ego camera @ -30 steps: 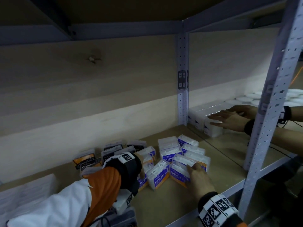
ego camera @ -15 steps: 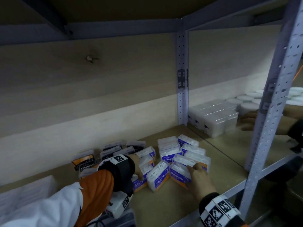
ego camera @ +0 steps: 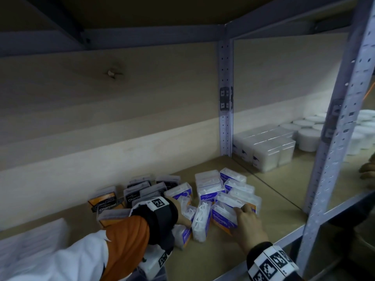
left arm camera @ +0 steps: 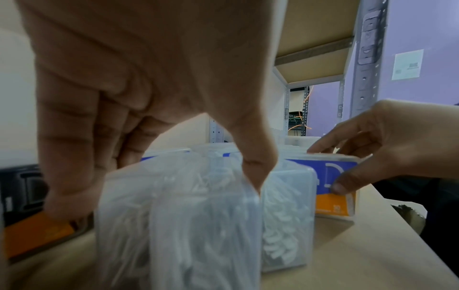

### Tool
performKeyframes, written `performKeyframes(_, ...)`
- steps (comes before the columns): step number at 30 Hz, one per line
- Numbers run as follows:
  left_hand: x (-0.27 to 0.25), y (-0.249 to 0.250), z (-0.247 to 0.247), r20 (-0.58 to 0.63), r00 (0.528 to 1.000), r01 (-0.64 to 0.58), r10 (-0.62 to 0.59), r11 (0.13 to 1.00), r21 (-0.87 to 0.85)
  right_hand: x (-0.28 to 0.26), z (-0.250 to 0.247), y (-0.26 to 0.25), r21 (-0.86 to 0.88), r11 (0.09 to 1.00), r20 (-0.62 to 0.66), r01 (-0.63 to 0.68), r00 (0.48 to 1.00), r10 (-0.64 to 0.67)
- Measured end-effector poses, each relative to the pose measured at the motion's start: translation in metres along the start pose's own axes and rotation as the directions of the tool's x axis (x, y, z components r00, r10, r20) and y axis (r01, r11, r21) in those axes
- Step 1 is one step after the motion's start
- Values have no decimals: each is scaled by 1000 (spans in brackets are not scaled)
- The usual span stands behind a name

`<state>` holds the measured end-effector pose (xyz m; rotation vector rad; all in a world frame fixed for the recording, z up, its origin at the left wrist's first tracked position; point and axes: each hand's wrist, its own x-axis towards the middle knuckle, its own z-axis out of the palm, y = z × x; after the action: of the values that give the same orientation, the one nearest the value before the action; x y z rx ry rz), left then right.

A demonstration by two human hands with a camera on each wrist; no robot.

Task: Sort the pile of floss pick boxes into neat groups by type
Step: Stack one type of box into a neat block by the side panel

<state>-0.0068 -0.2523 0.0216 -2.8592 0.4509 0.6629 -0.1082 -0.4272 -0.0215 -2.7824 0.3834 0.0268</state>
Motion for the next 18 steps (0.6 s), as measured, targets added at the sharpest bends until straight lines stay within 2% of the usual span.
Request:
performKeyframes(7, -2, -3, 6, -32, 997, -77, 77, 997, -7, -1, 1, 0, -29, 999, -7, 21, 1000, -22)
performKeyframes(11, -9, -10, -3, 8, 988, -154, 155, 983, -95, 1, -1, -2, -80, 996, -10, 36, 999, -37)
performKeyframes(14, -10, -15, -12, -9, 994, -113, 113, 988, -101, 2, -4, -3, -101, 994, -5, 42, 999, -42)
performKeyframes(18, -1, -16, -25, -110, 993, -67, 50, 985, -158, 4, -8, -4, -85, 995, 8, 46, 999, -45)
